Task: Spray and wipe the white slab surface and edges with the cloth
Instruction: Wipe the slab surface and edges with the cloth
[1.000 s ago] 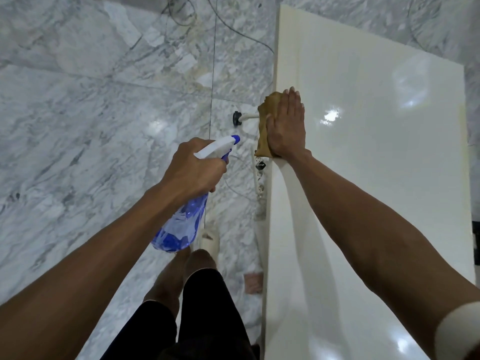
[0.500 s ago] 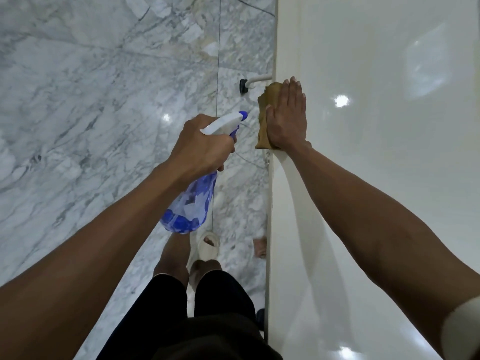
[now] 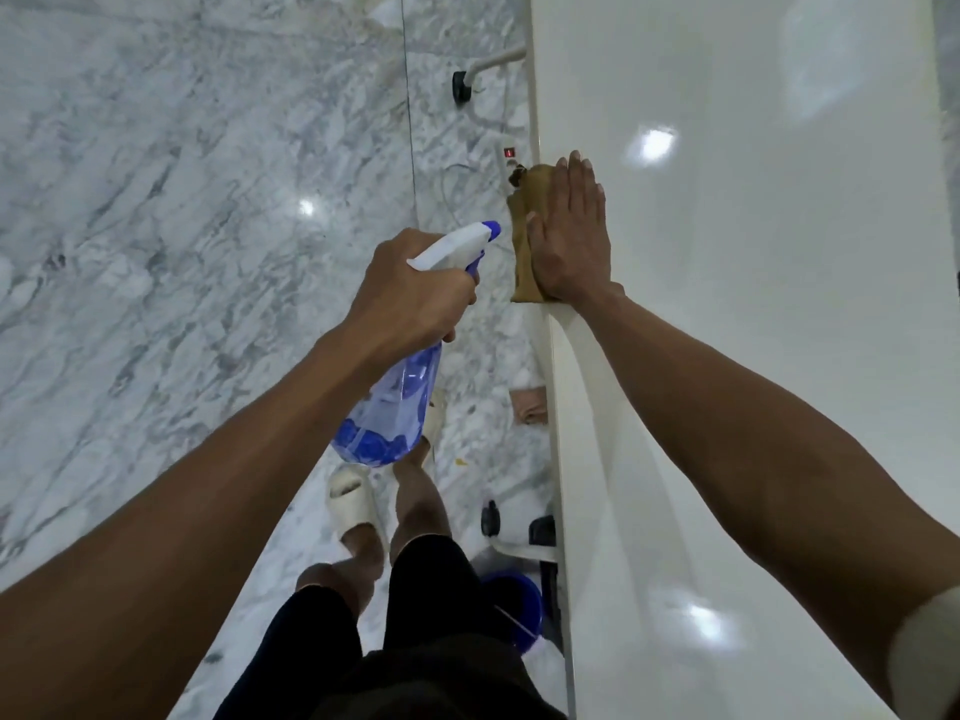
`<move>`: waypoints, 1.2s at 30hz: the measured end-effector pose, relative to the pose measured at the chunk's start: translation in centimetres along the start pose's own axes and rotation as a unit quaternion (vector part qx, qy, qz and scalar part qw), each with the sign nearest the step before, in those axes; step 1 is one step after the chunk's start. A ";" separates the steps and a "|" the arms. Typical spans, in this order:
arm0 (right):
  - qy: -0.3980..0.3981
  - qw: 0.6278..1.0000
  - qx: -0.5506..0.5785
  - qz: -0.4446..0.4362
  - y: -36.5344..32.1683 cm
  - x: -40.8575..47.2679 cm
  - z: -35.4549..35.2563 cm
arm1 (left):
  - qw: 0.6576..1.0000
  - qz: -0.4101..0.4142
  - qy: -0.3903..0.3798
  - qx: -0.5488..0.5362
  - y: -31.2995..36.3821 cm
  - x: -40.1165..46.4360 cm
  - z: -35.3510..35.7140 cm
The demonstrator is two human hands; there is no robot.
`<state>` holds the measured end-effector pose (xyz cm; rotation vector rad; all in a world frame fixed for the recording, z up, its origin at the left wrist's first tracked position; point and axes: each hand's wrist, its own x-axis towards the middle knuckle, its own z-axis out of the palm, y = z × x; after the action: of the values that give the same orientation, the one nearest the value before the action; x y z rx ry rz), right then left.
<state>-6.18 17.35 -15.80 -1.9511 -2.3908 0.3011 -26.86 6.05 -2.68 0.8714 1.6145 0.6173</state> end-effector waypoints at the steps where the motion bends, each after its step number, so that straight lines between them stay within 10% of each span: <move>1: 0.002 1.000 -0.003 0.002 0.1 -1.6 0.2 | 1.000 0.004 -0.008 0.006 -0.7 -0.8 0.2; 36: -0.021 1.000 -0.011 0.009 0.8 -49.3 3.9 | 0.999 0.007 -0.045 0.009 -23.4 -36.2 11.8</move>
<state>4.26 -31.01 -15.32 -1.9963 -2.4137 0.3228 -17.36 -37.60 -2.37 0.9122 1.5355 0.5662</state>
